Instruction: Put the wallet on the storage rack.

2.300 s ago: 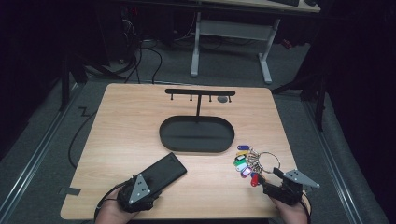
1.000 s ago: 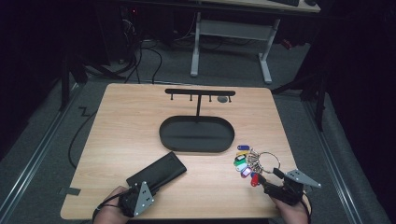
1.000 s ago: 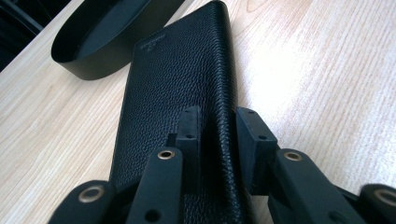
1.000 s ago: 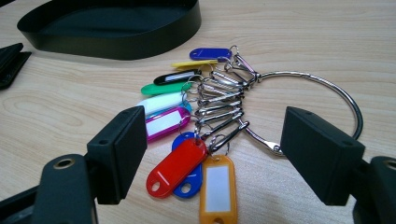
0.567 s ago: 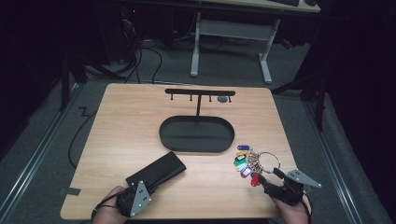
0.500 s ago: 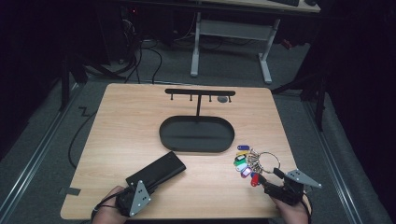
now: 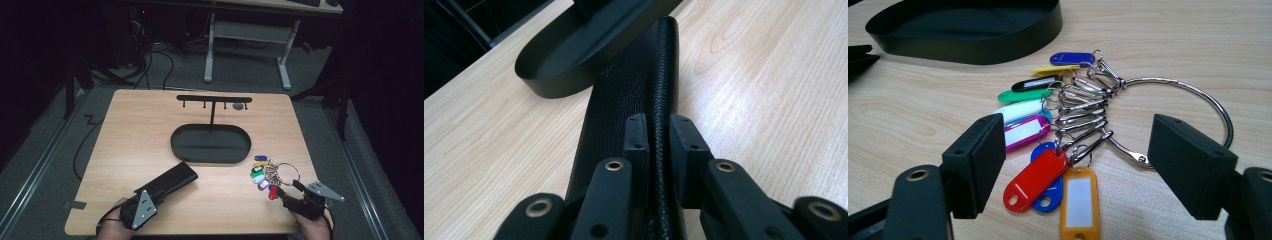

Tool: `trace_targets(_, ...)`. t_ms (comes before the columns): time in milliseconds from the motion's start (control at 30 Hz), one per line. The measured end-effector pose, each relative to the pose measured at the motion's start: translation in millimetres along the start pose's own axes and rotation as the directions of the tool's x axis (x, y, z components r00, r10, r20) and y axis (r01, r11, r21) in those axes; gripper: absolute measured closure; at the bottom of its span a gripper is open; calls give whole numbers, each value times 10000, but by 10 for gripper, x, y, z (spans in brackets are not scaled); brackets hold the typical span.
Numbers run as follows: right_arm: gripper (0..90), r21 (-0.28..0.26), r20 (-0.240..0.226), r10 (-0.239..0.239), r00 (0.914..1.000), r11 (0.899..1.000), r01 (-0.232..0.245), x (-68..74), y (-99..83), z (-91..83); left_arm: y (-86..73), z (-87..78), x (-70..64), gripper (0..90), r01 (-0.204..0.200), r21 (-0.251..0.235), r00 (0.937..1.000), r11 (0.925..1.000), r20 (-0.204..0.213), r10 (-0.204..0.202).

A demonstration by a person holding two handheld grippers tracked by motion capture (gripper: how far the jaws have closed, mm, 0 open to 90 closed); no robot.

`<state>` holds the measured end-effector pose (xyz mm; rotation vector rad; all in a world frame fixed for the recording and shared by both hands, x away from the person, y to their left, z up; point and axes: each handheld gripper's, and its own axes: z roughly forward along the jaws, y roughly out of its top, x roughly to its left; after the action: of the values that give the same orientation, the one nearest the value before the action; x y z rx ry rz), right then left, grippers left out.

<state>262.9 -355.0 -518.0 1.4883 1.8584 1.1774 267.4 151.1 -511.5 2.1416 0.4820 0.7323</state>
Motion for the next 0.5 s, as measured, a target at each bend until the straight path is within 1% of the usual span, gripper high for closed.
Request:
trace_targets(33, 235, 3, -2, 1, 10000, 10000, -1, -1, 0, 1, -1, -3, 4, 798, 35, -25, 10000, 10000, 8, -35)
trace_targets(100, 235, 4, -1, 1, 10000, 10000, -1, -1, 0, 0, 0, -9, -1, 800, -122, -2, 9999, 9999, -23, 122)
trace_targets(200, 236, 6, -2, -25, 10000, 10000, 25, 0, -1, 3, 5, -14, -9, 800, -165, -19, 9998, 9999, -126, 164)
trace_targets(300, 236, 7, -7, -38, 10000, 10000, 38, 0, -1, 5, 9, -28, 6, 800, -65, -92, 9998, 9999, -179, 63)
trace_targets(400, 236, 15, -3, -41, 10000, 10000, 41, 1, -1, 7, 14, -51, 35, 803, 179, -228, 9997, 9996, -174, -183)
trace_targets(500, 236, 13, -1, -43, 10000, 10000, 43, -1, -2, 8, 23, -85, 57, 806, 332, -382, 9992, 9987, -212, -340)
